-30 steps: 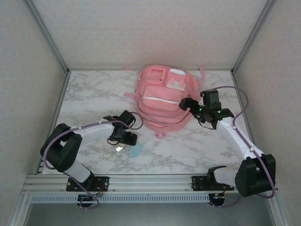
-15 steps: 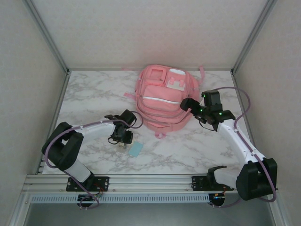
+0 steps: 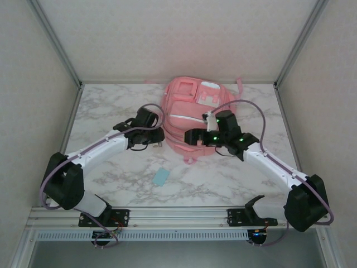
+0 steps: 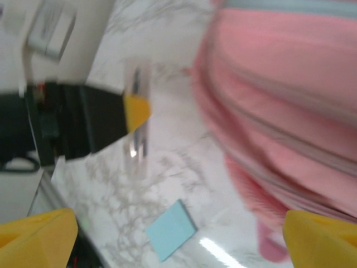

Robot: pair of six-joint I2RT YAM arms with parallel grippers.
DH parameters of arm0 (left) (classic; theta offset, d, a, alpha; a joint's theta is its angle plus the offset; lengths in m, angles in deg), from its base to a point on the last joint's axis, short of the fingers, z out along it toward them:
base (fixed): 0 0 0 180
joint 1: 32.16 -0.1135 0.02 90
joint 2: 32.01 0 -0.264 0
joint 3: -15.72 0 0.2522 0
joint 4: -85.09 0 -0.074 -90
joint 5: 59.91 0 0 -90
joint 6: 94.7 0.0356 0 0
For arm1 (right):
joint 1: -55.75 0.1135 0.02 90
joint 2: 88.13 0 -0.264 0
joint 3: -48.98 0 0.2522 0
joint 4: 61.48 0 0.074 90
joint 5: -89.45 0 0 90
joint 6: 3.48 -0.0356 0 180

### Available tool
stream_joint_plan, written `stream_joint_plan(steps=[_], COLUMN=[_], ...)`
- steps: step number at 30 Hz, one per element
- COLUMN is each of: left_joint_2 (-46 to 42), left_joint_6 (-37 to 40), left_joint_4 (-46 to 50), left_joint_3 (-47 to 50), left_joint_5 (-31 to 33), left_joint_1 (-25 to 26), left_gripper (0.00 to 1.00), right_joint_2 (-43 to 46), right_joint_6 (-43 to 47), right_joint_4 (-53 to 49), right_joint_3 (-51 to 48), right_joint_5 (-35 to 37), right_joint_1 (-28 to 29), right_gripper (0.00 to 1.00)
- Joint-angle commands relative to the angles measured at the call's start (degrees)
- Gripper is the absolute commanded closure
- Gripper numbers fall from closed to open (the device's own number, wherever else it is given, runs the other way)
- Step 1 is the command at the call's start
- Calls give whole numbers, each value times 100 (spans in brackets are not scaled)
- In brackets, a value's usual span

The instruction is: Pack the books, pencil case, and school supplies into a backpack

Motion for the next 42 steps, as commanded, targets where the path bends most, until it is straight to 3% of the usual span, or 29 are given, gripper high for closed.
stream_joint_plan(steps=[1,14,18,21,23,26,28,29,32,39,42], left_joint_2=[-228,-608,-663,-719,-747,-747,-726,-714,-677,-545,-246], left_joint_6=[-688,-1769,-1999,-2045,-2048,-2049,-2033,-1995,-1674,377,1210], left_joint_4=[-405,-1259,-1491,-1535,-1535,-1555,-1561,-1525,-1165,-81,184], left_joint_3=[-70,327,517,586,611,629,614,592,359,-706,-1136], left_joint_5=[-369,-1089,-1234,-1247,-1255,-1283,-1283,-1268,-1033,196,532], left_joint_1=[-56,-47,-38,-29,-28,-28,-28,-29,-33,-47,33], left_gripper=[58,60,60,60,61,60,54,45,1,0,0], right_joint_2=[-157,-1164,-1478,-1620,-1665,-1655,-1620,-1591,-1491,-981,-607], right_joint_6=[497,302,249,160,106,65,61,55,102,152,136], right_joint_4=[650,1763,1865,1927,1908,1896,1859,1833,1693,732,77], right_joint_3=[-93,0,239,326,365,367,375,367,346,179,107], right_joint_5=[50,338,237,189,210,198,202,195,253,790,1327], right_joint_1=[465,1065,1129,1132,1135,1129,1127,1133,1121,863,490], right_gripper=[5,11,20,39,58,76,87,90,90,89,90])
